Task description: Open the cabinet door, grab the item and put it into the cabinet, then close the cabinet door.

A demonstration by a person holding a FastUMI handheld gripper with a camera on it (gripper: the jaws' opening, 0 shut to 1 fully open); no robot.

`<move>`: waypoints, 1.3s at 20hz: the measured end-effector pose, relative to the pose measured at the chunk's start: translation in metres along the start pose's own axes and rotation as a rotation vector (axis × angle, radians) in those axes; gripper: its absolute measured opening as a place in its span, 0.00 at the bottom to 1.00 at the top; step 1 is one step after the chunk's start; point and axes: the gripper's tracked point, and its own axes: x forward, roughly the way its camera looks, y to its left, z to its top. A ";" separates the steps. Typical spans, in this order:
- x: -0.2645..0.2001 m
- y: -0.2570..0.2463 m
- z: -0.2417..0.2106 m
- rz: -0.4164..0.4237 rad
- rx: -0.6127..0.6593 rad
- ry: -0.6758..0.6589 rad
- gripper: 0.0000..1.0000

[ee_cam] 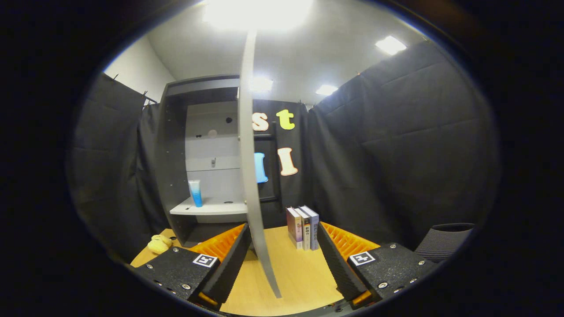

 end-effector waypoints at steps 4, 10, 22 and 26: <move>0.024 -0.047 0.018 -0.108 0.031 -0.029 0.93; 0.078 -0.099 0.041 -0.250 0.067 -0.074 0.93; 0.146 -0.076 0.044 -0.252 0.004 -0.026 0.88; 0.141 -0.070 0.043 -0.220 0.019 -0.019 0.88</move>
